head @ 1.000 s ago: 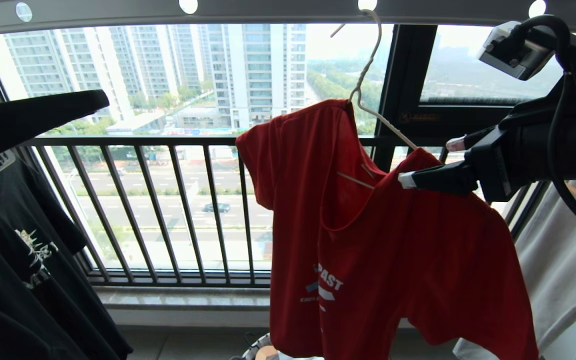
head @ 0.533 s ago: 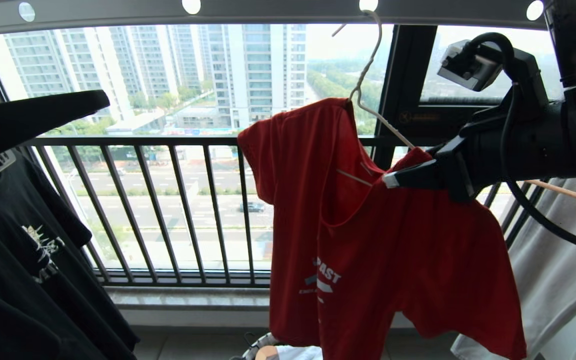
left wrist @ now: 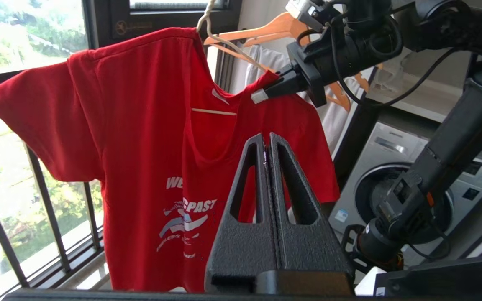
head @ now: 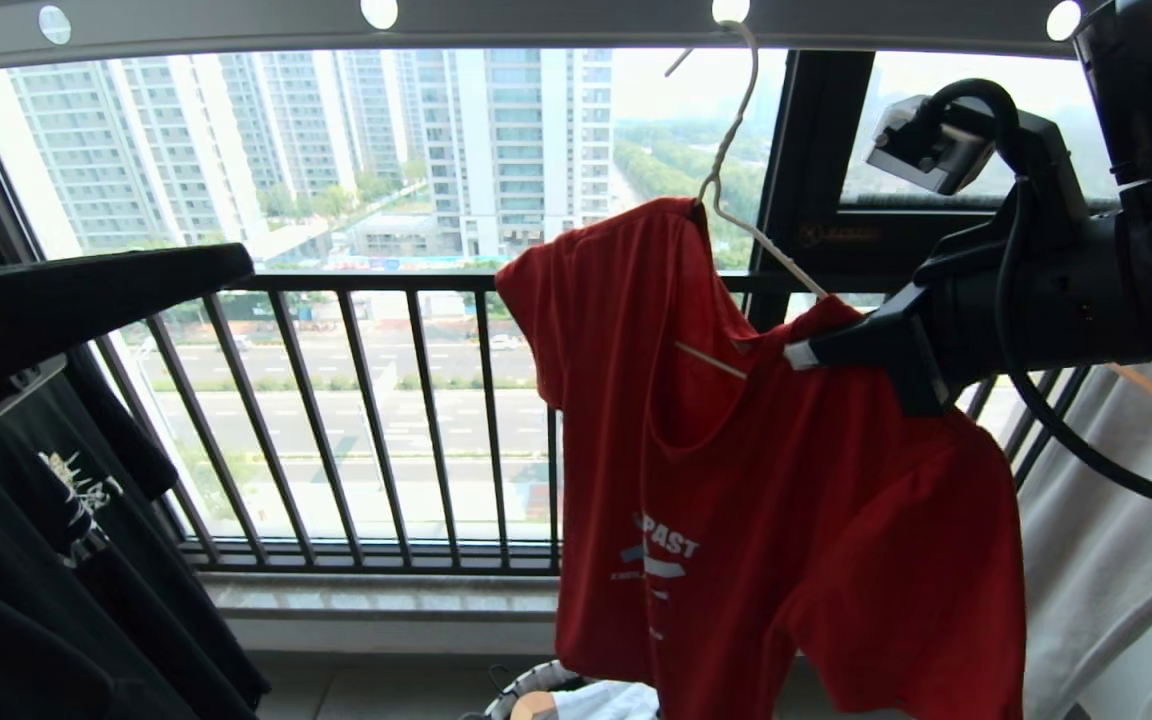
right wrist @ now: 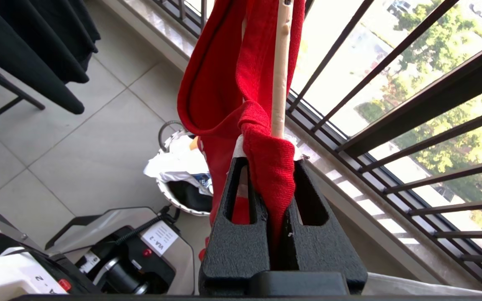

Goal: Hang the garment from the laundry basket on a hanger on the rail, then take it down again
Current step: Take the clothes off the clothes rack

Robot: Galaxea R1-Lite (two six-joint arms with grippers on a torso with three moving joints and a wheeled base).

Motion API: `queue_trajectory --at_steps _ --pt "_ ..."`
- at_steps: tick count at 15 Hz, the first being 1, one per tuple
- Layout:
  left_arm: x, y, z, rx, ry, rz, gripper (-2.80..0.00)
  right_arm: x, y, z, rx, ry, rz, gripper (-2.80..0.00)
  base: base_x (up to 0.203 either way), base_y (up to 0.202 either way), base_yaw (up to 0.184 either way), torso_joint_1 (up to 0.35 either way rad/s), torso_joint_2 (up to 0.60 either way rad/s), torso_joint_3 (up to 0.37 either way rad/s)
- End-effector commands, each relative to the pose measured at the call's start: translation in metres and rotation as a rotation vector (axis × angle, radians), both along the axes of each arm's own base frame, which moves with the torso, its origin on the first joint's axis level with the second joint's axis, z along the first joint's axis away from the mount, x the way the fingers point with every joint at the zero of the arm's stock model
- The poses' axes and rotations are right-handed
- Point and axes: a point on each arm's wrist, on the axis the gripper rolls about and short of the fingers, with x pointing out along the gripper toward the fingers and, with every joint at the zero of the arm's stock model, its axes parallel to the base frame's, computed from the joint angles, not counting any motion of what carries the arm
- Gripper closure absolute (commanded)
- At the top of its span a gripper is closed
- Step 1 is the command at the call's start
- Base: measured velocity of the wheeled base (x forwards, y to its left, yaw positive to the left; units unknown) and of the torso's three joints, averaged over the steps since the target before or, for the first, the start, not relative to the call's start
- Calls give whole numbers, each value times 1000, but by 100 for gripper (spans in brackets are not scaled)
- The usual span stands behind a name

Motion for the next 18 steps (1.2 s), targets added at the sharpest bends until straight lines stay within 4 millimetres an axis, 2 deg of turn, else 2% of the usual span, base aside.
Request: queue_trajectory --at_steps 1,3,6,9,10,12,15,18 --pt "5 -15 -11 17 52 -109 0 -10 -3 5 5 -10 10 0 0 0 0 0 0 0" --pt "31 -34 -23 46 137 -167 0 -13 -5 4 -6 8 10 0 0 0 0 0 0 0" --pt "73 -65 -18 62 173 -215 0 -16 -6 5 -3 11 20 0 0 0 0 0 0 0" --pt "106 -97 -19 77 192 -261 0 -15 -5 4 -6 17 26 0 0 0 0 0 0 0" --pt "115 -108 -23 87 195 -252 -280 -15 -5 4 -7 18 24 0 0 0 0 0 0 0" --pt "134 -131 -29 110 189 -196 -280 -15 -4 4 -8 17 27 0 0 0 0 0 0 0" --pt "153 -152 -32 193 167 -14 -280 -14 -4 3 -11 17 27 0 0 0 0 0 0 0" --pt "154 -166 -31 230 115 59 -280 -14 -4 3 -11 17 27 0 0 0 0 0 0 0"
